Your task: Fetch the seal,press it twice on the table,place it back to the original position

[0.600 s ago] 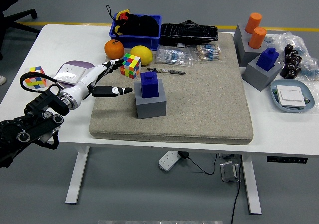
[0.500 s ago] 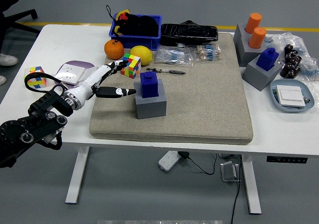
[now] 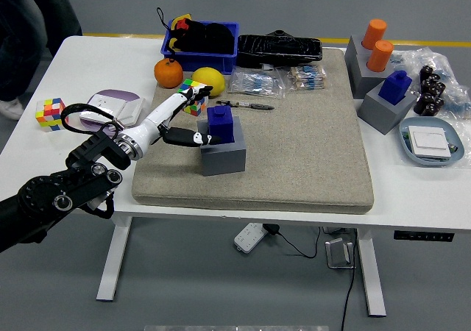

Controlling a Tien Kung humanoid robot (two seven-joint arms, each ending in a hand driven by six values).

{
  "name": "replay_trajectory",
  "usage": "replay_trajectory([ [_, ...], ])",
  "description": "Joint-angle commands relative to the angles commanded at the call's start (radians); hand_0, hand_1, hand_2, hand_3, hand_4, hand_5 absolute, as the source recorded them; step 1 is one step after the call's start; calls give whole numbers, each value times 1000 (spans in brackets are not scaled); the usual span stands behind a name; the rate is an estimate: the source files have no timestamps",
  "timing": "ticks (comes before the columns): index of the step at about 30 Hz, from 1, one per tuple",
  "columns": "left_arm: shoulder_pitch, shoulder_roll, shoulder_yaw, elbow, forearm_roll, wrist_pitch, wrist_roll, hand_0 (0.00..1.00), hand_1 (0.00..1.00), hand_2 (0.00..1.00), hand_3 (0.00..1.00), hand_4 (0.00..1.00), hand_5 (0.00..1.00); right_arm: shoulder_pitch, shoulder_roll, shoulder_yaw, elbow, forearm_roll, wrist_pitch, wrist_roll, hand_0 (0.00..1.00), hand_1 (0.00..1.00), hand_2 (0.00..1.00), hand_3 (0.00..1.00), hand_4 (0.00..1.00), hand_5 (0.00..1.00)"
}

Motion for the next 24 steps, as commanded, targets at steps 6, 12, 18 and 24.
replay_trajectory([
  [6,0,-18,3,-1,-3,10,-3,925,918,914,964,998,2,0,0,-2,1,2,0,1,864,780,737,743,797,569],
  [12,-2,-31,4,1,-23,10,-8,904,890,868,957,992,2,1,0,-5,0,2,0,1,864,780,736,742,797,569],
  [18,-5,-40,8,10,-40,6,-11,853,840,810,942,975,2,2,-1,-6,1,3,0,1,864,780,736,742,797,571],
  [24,-8,-46,11,22,-55,5,-8,818,794,769,930,966,2,2,-3,-13,0,4,0,0,864,780,736,743,797,571],
])
